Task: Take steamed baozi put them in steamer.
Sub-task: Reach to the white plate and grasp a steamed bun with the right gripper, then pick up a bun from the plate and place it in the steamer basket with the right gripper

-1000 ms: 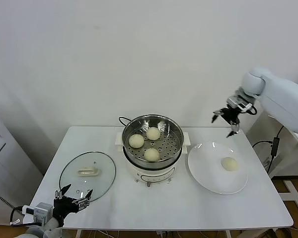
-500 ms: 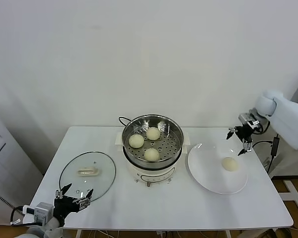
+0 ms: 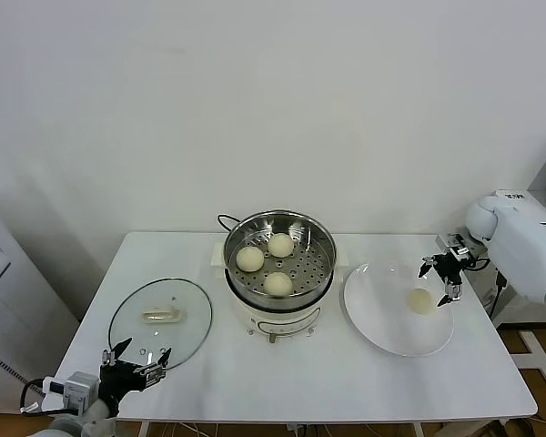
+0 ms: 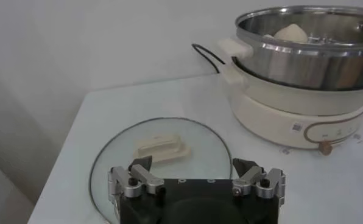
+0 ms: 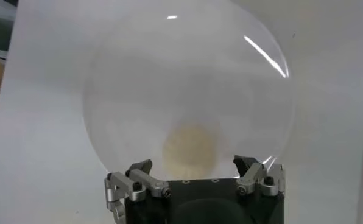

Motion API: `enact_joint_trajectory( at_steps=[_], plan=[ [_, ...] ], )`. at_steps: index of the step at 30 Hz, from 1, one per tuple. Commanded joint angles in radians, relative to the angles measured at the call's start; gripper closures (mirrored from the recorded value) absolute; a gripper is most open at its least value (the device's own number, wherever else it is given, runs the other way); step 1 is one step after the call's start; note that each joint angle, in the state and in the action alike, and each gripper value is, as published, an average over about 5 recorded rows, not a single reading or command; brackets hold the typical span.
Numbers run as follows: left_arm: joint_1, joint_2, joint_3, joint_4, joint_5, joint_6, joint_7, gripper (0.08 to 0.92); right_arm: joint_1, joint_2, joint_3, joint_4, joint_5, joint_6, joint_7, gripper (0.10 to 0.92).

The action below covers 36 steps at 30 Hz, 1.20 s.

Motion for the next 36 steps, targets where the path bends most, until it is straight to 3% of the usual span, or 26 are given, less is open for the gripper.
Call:
enact_joint_trajectory(
  at_steps=[1,13,25,31,36],
  plan=[
    [-0.002,0.001,0.002,0.008,0.000,-0.001,0.002,0.177,-0.076,0.050,0.103,-0.079,-0.092,0.013,0.033,0.203],
    [-0.006,0.005,0.008,0.006,-0.001,-0.001,0.002,0.177,-0.103,0.065,0.165,-0.097,-0.166,-0.003,0.073,0.214],
    [0.003,0.002,0.007,-0.010,-0.001,0.000,0.001,0.177,-0.117,0.070,0.196,-0.081,-0.144,-0.018,0.077,0.530],
    [0.010,-0.004,0.005,-0.011,0.003,0.002,-0.001,0.177,-0.054,0.015,0.046,0.036,0.004,-0.072,0.060,0.636],
    [0.008,-0.007,0.005,-0.011,0.006,0.003,-0.002,0.177,0.129,-0.067,-0.225,0.208,0.231,-0.189,0.053,0.651]
  ],
)
